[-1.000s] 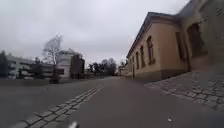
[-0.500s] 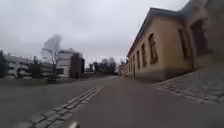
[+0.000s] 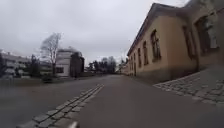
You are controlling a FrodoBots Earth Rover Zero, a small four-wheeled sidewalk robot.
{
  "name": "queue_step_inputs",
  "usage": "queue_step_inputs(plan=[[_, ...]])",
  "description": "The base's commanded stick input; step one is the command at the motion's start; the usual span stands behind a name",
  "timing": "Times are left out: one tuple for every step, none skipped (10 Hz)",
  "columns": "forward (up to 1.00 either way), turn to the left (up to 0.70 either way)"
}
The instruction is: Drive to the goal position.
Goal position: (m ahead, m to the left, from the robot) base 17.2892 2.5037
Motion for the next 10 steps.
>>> queue_step_inputs(plan=[[1.0,0.0],[1.0,0.0],[1.0,0.0],[1.0,0.0],[1.0,0.0],[1.0,0.0],[1.0,0.0],[1.0,0.0],[1.0,0.0],[1.0,0.0]])
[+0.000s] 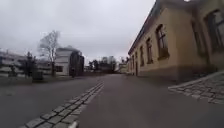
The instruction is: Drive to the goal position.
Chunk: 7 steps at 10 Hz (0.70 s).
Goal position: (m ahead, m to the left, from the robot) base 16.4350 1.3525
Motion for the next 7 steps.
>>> queue_step_inputs(plan=[[1.0,0.0],[1.0,0.0],[1.0,0.0],[1.0,0.0],[1.0,0.0],[1.0,0.0],[1.0,0.0]])
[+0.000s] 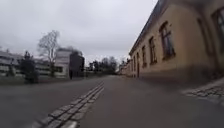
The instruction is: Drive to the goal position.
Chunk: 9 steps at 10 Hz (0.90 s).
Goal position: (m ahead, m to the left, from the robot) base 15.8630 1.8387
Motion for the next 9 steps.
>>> queue_step_inputs(plan=[[1.0,0.0],[1.0,0.0],[1.0,0.0],[1.0,0.0],[1.0,0.0],[1.0,0.0],[1.0,0.0],[1.0,0.0],[1.0,0.0]])
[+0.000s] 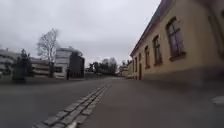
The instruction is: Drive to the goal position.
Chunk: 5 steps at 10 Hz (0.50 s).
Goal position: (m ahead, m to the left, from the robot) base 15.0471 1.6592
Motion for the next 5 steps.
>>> queue_step_inputs(plan=[[1.0,0.0],[1.0,0.0],[1.0,0.0],[1.0,0.0],[1.0,-0.34]])
